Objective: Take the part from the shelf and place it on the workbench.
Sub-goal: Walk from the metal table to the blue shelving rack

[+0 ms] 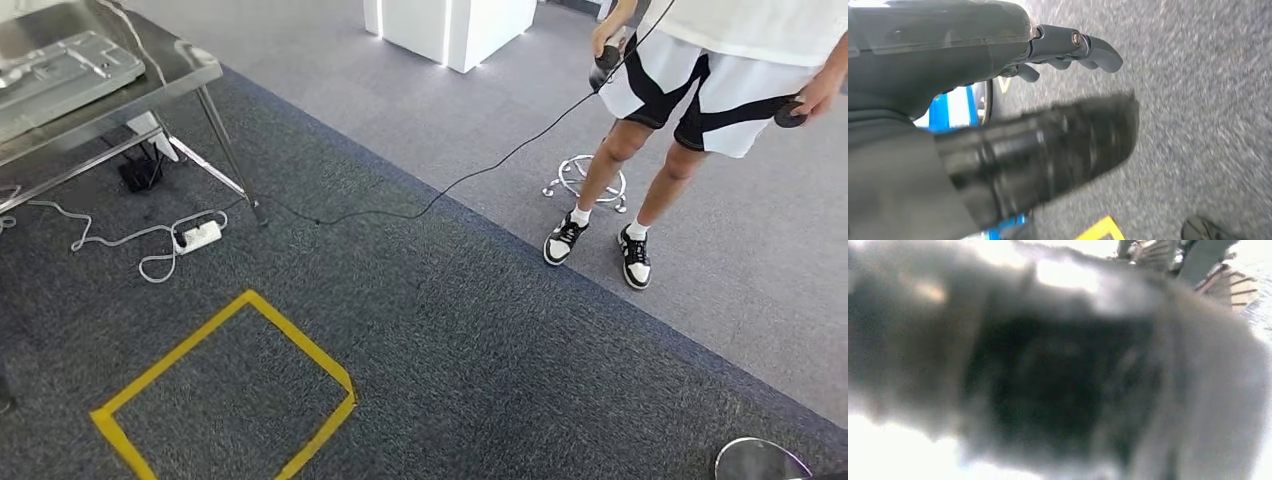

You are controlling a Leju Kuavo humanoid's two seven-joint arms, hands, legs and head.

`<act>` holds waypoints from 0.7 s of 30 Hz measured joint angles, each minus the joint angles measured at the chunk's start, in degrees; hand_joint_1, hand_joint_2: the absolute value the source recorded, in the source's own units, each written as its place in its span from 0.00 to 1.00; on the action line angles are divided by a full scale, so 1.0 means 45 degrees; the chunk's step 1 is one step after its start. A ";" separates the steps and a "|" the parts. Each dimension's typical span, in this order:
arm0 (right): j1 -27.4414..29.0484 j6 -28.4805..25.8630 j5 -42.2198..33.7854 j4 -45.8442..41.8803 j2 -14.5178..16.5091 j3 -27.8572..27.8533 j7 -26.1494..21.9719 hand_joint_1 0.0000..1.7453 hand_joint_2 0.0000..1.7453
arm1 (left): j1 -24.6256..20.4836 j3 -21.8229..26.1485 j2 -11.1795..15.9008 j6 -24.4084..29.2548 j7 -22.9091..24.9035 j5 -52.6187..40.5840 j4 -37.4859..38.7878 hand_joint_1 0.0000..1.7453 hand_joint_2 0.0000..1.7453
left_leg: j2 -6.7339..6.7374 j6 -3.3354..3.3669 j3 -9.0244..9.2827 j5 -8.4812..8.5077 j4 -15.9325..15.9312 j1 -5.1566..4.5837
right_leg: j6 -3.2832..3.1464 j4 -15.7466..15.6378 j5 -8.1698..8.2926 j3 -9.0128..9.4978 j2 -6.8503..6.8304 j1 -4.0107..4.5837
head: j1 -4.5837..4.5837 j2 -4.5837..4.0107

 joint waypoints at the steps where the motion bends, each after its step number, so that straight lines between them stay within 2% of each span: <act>1: -0.0007 0.0045 -0.0022 0.0001 -0.0001 0.0000 -0.0001 0.00 0.00 | 0.0035 0.0001 0.0009 0.0013 -0.0016 -0.0011 0.0012 0.00 1.00 | 0.0200 0.0019 -0.0149 0.0096 0.0015 -0.0026 | 0.0048 0.0889 -0.0596 -0.0258 -0.0201 -0.0032 | 0.0011 0.0000; 2: -0.0001 0.0079 -0.0035 0.0002 -0.0001 0.0000 -0.0001 0.00 0.00 | 0.0068 0.0002 0.0018 0.0029 -0.0025 -0.0024 0.0034 0.00 1.00 | 0.0406 -0.0006 -0.0297 0.0183 0.0041 -0.0046 | 0.0103 0.1620 -0.1022 -0.0394 -0.0316 -0.0077 | 0.0011 0.0000; 3: 0.0010 0.0119 -0.0047 0.0004 -0.0002 -0.0001 -0.0004 0.00 0.00 | 0.0090 0.0002 0.0028 0.0047 -0.0026 -0.0039 0.0061 0.00 1.00 | 0.0599 -0.0034 -0.0442 0.0258 0.0077 -0.0057 | 0.0156 0.1972 -0.1223 -0.0323 -0.0390 -0.0124 | 0.0010 0.0000; 4: 0.0023 0.0162 -0.0056 0.0006 -0.0010 -0.0002 -0.0002 0.00 0.00 | 0.0092 0.0001 0.0035 0.0066 -0.0026 -0.0051 0.0090 0.00 1.00 | 0.0774 -0.0073 -0.0582 0.0319 0.0135 -0.0053 | 0.0204 0.1785 -0.1191 0.0033 -0.0456 -0.0173 | 0.0010 0.0000; 5: 0.0034 0.0209 -0.0070 0.0007 -0.0019 -0.0005 0.0000 0.00 0.00 | 0.0083 0.0000 0.0039 0.0081 -0.0026 -0.0057 0.0125 0.00 1.00 | 0.0931 -0.0113 -0.0714 0.0358 0.0218 -0.0038 | 0.0241 0.1095 -0.0998 0.0658 -0.0556 -0.0216 | 0.0011 0.0000; 7: 0.0020 0.0360 -0.0135 0.0010 -0.0041 -0.0018 0.0013 0.00 0.00 | 0.0050 -0.0004 0.0046 0.0118 -0.0026 -0.0074 0.0194 0.00 1.00 | 0.1208 -0.0230 -0.0927 0.0357 0.0472 -0.0028 | 0.0246 -0.0768 -0.0661 0.2059 -0.1033 -0.0239 | 0.0010 0.0000; 8: 0.0006 0.0474 -0.0193 0.0010 -0.0047 -0.0032 0.0024 0.00 0.00 | 0.0035 -0.0005 0.0052 0.0153 -0.0026 -0.0089 0.0237 0.00 1.00 | 0.1322 -0.0310 -0.1002 0.0340 0.0591 -0.0031 | 0.0189 -0.1382 -0.0592 0.2465 -0.1211 -0.0208 | 0.0002 0.0000; 9: 0.0009 0.0606 -0.0254 0.0012 -0.0055 -0.0059 0.0047 0.00 0.00 | 0.0009 -0.0007 0.0060 0.0193 -0.0026 -0.0101 0.0281 0.00 1.00 | 0.1423 -0.0400 -0.1040 0.0323 0.0677 -0.0038 | 0.0114 -0.1669 -0.0598 0.2615 -0.1324 -0.0165 | -0.0004 0.0000; 11: 0.0050 0.0825 -0.0346 0.0028 -0.0073 -0.0135 0.0109 0.00 0.00 | -0.0055 -0.0013 0.0073 0.0268 -0.0026 -0.0115 0.0378 0.00 1.00 | 0.1608 -0.0577 -0.1026 0.0348 0.0715 -0.0024 | -0.0081 -0.1702 -0.0545 0.2511 -0.1155 -0.0102 | -0.0015 0.0000; 12: 0.0073 0.0886 -0.0376 0.0039 -0.0080 -0.0175 0.0143 0.00 0.00 | -0.0083 -0.0016 0.0091 0.0286 -0.0026 -0.0118 0.0420 0.00 1.00 | 0.1527 -0.0663 -0.1031 0.0296 0.0770 0.0010 | -0.0180 -0.1747 -0.0478 0.2482 -0.1067 -0.0111 | -0.0014 0.0000; 13: 0.0074 0.0917 -0.0402 0.0047 -0.0084 -0.0203 0.0168 0.00 0.00 | -0.0094 -0.0017 0.0108 0.0302 -0.0026 -0.0123 0.0456 0.00 1.00 | 0.1287 -0.0735 -0.1108 0.0114 0.0971 0.0045 | -0.0289 -0.1795 -0.0397 0.2443 -0.0966 -0.0126 | -0.0018 0.0000; 14: 0.0062 0.0943 -0.0425 0.0052 -0.0084 -0.0221 0.0186 0.00 0.00 | -0.0085 -0.0017 0.0126 0.0316 -0.0026 -0.0131 0.0489 0.00 1.00 | 0.0952 -0.0793 -0.1307 -0.0234 0.1421 0.0082 | -0.0395 -0.1844 -0.0313 0.2393 -0.0862 -0.0149 | -0.0021 0.0000; 15: 0.0048 0.1028 -0.0438 0.0053 -0.0085 -0.0233 0.0200 0.00 0.00 | -0.0063 -0.0017 0.0143 0.0337 -0.0026 -0.0138 0.0530 0.00 1.00 | 0.0561 -0.0836 -0.1617 -0.0712 0.2133 0.0122 | -0.0465 -0.1861 -0.0247 0.2331 -0.0757 -0.0142 | -0.0024 0.0000; 16: 0.0038 0.1177 -0.0438 0.0053 -0.0103 -0.0239 0.0219 0.00 0.00 | -0.0041 -0.0018 0.0147 0.0370 -0.0026 -0.0144 0.0578 0.00 1.00 | 0.0314 -0.0855 -0.1981 -0.1187 0.2983 0.0138 | -0.0512 -0.1858 -0.0199 0.2252 -0.0632 -0.0123 | -0.0025 0.0000; 17: 0.0042 0.1405 -0.0442 0.0055 -0.0143 -0.0242 0.0240 0.00 0.00 | -0.0020 -0.0019 0.0153 0.0411 -0.0026 -0.0148 0.0633 0.00 1.00 | 0.0204 -0.0871 -0.2307 -0.1520 0.3763 0.0150 | -0.0529 -0.1843 -0.0161 0.2183 -0.0490 -0.0096 | -0.0026 0.0000; 18: 0.0058 0.1692 -0.0454 0.0057 -0.0205 -0.0244 0.0266 0.00 0.00 | -0.0007 -0.0021 0.0163 0.0461 -0.0024 -0.0148 0.0688 0.00 1.00 | 0.0162 -0.0871 -0.2487 -0.1617 0.4222 0.0157 | -0.0529 -0.1818 -0.0134 0.2130 -0.0340 -0.0073 | -0.0024 0.0000; 19: 0.0079 0.1970 -0.0478 0.0061 -0.0282 -0.0249 0.0293 0.00 0.00 | 0.0001 -0.0024 0.0177 0.0510 -0.0023 -0.0148 0.0743 0.00 1.00 | 0.0141 -0.0856 -0.2440 -0.1436 0.4190 0.0158 | -0.0519 -0.1781 -0.0117 0.2091 -0.0177 -0.0057 | -0.0024 0.0000; 20: 0.0094 0.2201 -0.0505 0.0067 -0.0352 -0.0259 0.0312 0.00 0.00 | 0.0003 -0.0029 0.0200 0.0550 -0.0022 -0.0148 0.0793 0.00 1.00 | 0.0093 -0.0825 -0.2168 -0.1035 0.3671 0.0158 | -0.0507 -0.1734 -0.0111 0.2069 -0.0009 -0.0050 | -0.0026 0.0000; 21: 0.0105 0.2361 -0.0526 0.0072 -0.0407 -0.0273 0.0325 0.00 0.00 | 0.0011 -0.0035 0.0226 0.0584 -0.0021 -0.0148 0.0837 0.00 1.00 | -0.0068 -0.0779 -0.1758 -0.0539 0.2830 0.0163 | -0.0491 -0.1682 -0.0114 0.2050 0.0145 -0.0052 | -0.0024 0.0000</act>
